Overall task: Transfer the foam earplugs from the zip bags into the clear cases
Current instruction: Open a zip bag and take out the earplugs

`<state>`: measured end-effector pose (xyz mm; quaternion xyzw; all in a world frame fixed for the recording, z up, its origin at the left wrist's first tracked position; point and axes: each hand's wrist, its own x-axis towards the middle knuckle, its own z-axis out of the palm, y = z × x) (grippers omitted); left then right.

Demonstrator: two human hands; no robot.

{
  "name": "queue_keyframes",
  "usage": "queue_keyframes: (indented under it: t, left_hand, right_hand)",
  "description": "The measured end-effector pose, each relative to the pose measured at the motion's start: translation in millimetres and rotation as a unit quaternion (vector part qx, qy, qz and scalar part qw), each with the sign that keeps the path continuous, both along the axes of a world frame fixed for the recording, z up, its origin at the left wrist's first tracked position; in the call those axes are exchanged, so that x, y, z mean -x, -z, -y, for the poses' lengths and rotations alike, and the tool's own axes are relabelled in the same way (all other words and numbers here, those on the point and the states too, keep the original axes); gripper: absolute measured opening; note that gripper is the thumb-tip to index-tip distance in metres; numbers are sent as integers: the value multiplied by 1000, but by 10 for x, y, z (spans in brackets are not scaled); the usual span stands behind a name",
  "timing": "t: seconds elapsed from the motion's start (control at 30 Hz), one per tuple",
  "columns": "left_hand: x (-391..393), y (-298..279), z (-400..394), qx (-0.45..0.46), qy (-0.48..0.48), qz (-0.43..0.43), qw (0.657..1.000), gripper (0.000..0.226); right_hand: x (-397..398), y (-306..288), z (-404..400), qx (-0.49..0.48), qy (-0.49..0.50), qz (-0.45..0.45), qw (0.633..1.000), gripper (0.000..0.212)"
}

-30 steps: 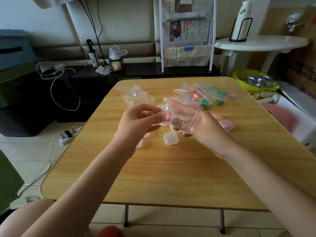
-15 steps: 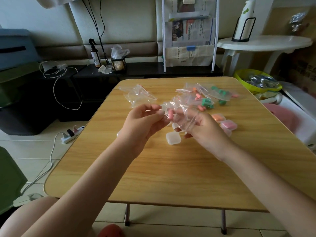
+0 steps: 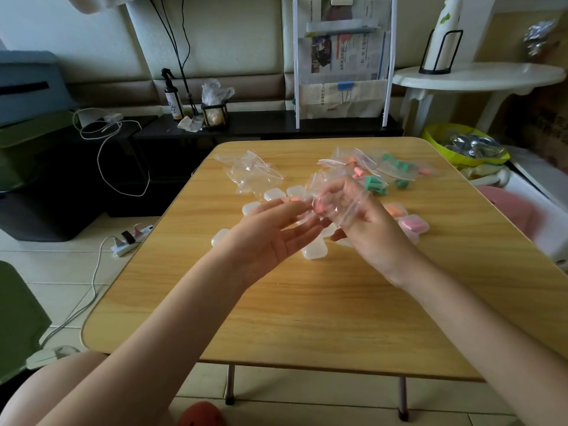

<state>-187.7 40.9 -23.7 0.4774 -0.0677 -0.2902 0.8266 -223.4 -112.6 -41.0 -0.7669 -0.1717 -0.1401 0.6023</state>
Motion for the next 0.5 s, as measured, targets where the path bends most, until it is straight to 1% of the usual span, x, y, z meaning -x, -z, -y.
queue_keyframes:
  t: [0.07, 0.13, 0.23, 0.3, 0.4, 0.47, 0.5]
  left_hand:
    - [4, 20, 11, -4, 10, 1, 1000, 27]
    - [-14, 40, 9, 20, 0, -23, 1000, 23]
    - [-52, 48, -25, 50, -33, -46, 997, 18]
    - [-60, 46, -40, 41, -41, -33, 998, 19]
    - [-67, 61, -30, 25, -45, -19, 998, 17]
    - [-63, 80, -12, 24, -54, -18, 998, 18]
    - [-61, 91, -3, 23, -58, -16, 998, 18]
  right_hand:
    - [-1, 3, 1, -6, 10, -11, 1000, 8]
    - [-8, -1, 8, -17, 7, -32, 999, 15]
    - [-14, 14, 28, 5, -14, -50, 999, 44]
    - [-4, 17, 32, 13, -29, -50, 998, 52]
    - [23, -8, 22, 43, -39, -42, 997, 58]
    - [25, -15, 17, 55, -31, -39, 997, 54]
    - [25, -21, 12, 54, -26, -39, 997, 47]
